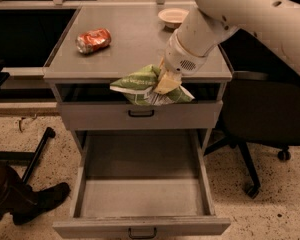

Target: Place green jalapeno chip bag into middle drawer

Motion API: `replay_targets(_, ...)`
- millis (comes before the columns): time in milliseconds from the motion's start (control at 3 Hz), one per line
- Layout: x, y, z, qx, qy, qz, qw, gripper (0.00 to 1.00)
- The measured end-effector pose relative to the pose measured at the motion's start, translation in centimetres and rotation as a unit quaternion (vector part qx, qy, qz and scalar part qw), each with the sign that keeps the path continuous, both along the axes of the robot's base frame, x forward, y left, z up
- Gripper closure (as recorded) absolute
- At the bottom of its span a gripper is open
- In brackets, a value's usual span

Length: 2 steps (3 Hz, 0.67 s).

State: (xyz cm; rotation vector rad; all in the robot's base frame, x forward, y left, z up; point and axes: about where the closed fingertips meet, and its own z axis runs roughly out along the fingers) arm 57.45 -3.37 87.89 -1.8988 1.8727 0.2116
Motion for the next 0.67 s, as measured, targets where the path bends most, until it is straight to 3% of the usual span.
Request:
replay_targets(333, 0.0, 0.0, 0.0, 0.000, 0.000, 0.000, 1.0000, 1.00)
replay_targets(667, -0.3, -0.1, -3.8, 0.017, 0.031, -0.013, 0.9993, 1.00)
